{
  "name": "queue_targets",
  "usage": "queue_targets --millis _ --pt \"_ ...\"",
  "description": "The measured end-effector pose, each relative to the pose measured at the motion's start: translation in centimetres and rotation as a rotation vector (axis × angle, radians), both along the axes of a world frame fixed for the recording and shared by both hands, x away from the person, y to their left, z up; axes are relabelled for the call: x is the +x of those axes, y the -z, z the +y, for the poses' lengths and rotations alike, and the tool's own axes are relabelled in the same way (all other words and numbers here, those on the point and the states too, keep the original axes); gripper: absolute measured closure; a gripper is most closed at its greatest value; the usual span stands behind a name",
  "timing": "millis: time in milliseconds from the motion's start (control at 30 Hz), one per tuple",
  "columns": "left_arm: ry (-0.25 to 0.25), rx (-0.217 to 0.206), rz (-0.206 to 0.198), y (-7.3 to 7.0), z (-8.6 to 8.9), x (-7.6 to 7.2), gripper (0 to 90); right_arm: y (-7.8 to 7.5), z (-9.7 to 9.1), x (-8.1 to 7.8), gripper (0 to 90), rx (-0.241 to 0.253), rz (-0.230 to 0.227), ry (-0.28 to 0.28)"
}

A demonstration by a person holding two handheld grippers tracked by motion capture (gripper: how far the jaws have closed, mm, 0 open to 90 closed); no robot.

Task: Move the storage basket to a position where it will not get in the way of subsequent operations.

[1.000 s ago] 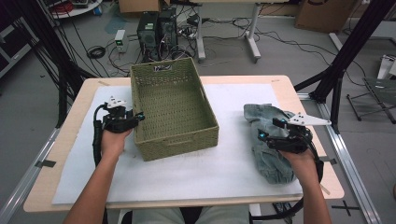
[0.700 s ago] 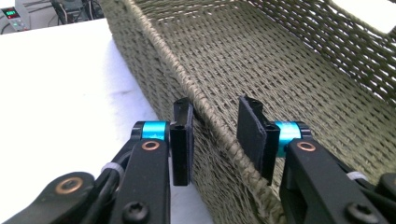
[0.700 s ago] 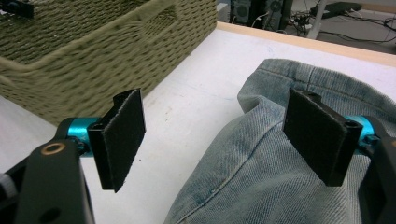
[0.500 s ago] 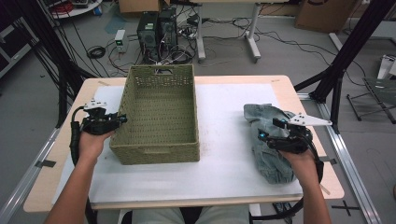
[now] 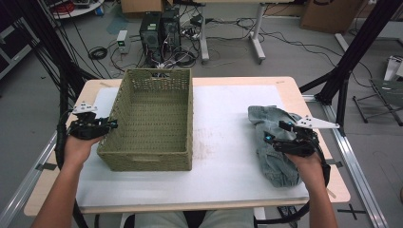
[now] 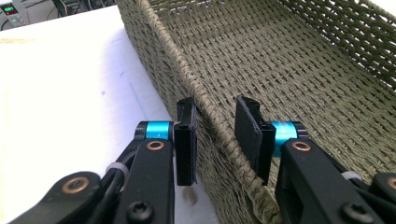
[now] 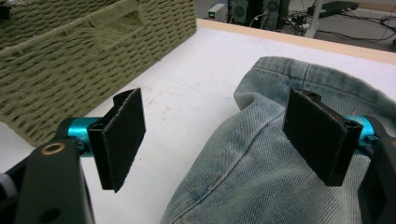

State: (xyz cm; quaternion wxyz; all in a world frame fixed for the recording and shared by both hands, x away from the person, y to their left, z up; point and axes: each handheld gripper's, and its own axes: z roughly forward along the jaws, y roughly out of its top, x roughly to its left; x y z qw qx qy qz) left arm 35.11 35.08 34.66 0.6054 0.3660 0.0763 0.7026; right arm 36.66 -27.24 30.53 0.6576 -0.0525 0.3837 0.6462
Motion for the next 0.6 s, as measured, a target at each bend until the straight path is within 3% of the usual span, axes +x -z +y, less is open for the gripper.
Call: queue_targets --millis 100,167,267,333,533,600 --pt "-0.003 0.002 0.005 0.4 0.9 -0.1 69.2 0.0 0.0 0.0 21.5 0.0 -0.002 0.001" --pt "0.027 -0.002 0.012 0.8 1.4 -0.1 67.3 0.0 0.0 -0.1 21.5 0.001 -0.002 0.002" --pt "0.091 -0.039 -0.036 1.3 1.9 -0.7 49.9 0.0 -0.1 -0.1 21.5 0.001 -0.005 0.003" --pt "0.106 -0.053 -0.065 1.5 2.0 -1.2 43.7 0.0 -0.1 -0.1 21.5 0.002 -0.005 0.002" --pt "0.052 -0.124 -0.069 0.7 1.0 -1.1 23.5 0.0 0.2 -0.3 21.5 -0.002 -0.011 0.004" --pt "0.039 -0.164 -0.041 0.0 0.5 -0.7 22.2 0.0 0.2 -0.3 21.5 -0.004 -0.011 0.005"
